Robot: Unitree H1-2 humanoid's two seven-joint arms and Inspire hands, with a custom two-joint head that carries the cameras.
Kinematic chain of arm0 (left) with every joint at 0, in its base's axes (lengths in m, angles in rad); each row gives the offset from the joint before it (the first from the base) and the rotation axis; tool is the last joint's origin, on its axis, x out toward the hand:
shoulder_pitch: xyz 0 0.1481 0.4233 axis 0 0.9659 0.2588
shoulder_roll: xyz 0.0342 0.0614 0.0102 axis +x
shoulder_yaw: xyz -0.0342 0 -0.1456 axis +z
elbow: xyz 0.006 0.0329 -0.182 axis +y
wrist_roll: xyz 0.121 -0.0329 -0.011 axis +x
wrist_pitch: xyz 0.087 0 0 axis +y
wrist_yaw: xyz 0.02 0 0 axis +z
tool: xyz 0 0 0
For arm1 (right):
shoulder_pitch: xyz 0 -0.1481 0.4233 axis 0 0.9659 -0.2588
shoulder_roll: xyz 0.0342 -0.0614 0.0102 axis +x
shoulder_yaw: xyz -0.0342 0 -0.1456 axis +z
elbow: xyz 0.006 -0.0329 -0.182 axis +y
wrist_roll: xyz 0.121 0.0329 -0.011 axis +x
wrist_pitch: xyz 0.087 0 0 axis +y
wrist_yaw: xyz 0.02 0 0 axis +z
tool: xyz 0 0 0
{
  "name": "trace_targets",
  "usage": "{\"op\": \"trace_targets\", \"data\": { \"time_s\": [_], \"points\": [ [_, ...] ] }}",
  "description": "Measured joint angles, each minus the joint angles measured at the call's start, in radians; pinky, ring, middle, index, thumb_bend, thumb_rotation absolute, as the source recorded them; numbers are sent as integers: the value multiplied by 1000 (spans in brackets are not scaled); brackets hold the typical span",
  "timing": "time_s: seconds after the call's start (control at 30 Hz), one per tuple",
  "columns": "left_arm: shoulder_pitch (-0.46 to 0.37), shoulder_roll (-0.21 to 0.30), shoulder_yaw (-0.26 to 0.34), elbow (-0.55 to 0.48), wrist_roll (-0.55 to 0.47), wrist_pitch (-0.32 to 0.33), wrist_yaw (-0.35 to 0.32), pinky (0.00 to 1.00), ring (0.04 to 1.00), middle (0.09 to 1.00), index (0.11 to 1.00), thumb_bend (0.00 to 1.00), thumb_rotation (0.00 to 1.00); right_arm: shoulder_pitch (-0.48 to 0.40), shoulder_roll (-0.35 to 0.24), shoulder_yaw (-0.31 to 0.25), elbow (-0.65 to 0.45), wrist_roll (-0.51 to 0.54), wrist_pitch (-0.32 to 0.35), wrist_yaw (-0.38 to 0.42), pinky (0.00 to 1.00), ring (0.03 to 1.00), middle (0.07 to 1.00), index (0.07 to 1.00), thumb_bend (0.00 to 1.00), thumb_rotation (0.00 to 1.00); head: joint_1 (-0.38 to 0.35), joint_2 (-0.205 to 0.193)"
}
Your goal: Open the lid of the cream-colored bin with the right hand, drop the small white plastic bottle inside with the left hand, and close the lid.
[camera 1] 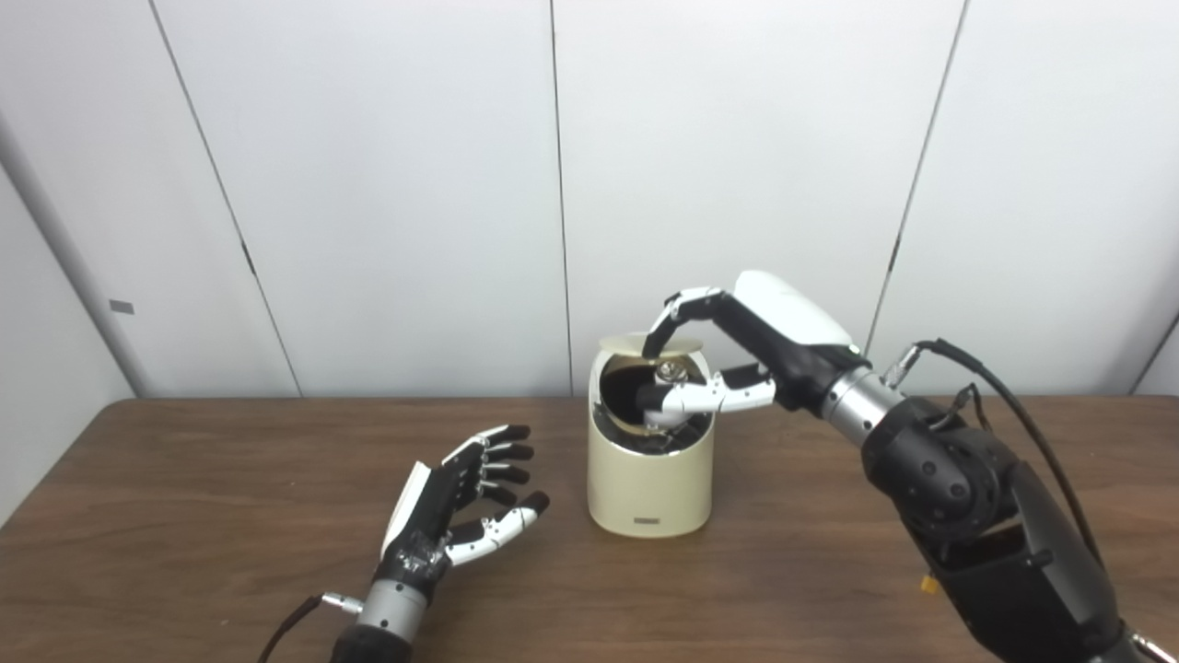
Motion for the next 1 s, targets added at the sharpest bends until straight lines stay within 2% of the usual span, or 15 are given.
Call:
{"op": "trace_targets", "data": {
  "time_s": [0.13, 0.33, 0.73, 0.9, 1.0],
  "points": [
    [0, -2, 3, -1, -1, 5, 2, 592, 690, 755, 813, 576, 184, 12, -1, 10, 2, -20, -12, 6, 1000, 840, 649, 629, 633, 699, 5, 5],
    [0, -8, 5, -9, -1, 22, 5, 591, 690, 753, 807, 585, 161, 15, 0, 16, 27, -32, -31, 14, 994, 842, 662, 640, 631, 707, 9, 11],
    [0, -9, 5, -17, -1, 28, 5, 600, 693, 751, 802, 603, 175, 19, 0, 22, 33, -57, -59, 26, 967, 838, 659, 642, 635, 701, 15, 20],
    [0, -9, 5, -21, -2, 38, 5, 585, 686, 750, 800, 609, 189, 22, 0, 22, 32, -57, -62, 36, 960, 832, 647, 637, 630, 673, 23, 35],
    [0, -10, 5, -24, -4, 45, 5, 581, 685, 750, 799, 605, 172, 24, -1, 23, 32, -63, -77, 35, 925, 816, 636, 628, 635, 676, 28, 41]
  ]
}}
